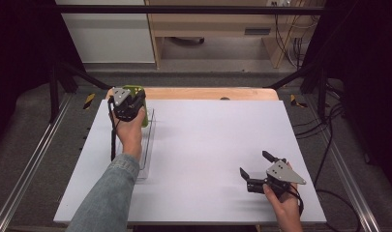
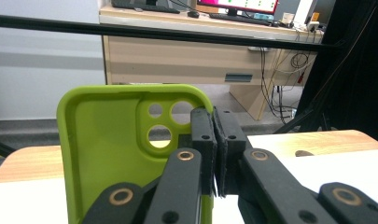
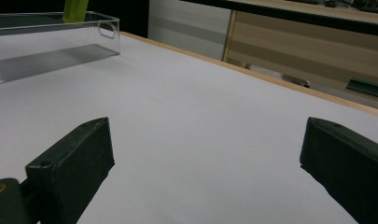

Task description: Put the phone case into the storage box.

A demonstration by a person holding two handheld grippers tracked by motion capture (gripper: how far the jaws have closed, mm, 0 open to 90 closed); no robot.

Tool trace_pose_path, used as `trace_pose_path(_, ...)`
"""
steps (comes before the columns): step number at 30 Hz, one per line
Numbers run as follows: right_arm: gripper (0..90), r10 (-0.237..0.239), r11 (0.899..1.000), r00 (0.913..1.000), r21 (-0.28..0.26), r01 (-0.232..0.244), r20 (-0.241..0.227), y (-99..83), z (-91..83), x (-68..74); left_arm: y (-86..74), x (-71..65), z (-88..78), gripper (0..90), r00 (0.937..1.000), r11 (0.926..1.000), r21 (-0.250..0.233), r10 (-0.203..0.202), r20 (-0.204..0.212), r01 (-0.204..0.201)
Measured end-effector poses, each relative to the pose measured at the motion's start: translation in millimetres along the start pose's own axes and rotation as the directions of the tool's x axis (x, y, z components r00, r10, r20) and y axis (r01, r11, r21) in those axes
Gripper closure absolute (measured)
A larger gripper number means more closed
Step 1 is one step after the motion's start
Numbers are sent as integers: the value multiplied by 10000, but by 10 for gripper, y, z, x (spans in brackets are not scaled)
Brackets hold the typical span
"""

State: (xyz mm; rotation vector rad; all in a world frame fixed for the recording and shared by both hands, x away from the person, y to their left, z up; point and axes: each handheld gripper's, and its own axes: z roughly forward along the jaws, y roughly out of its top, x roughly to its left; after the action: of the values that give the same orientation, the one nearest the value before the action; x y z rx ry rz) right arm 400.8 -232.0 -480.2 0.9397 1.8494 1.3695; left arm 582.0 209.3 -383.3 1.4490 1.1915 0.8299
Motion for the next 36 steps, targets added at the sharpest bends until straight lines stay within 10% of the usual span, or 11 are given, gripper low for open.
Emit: trace_pose_path(36,33,64,10000,10000,-43,-64,-15,4,-1,-2,-117,16,114,876,9998,9983,540,221,19,-222)
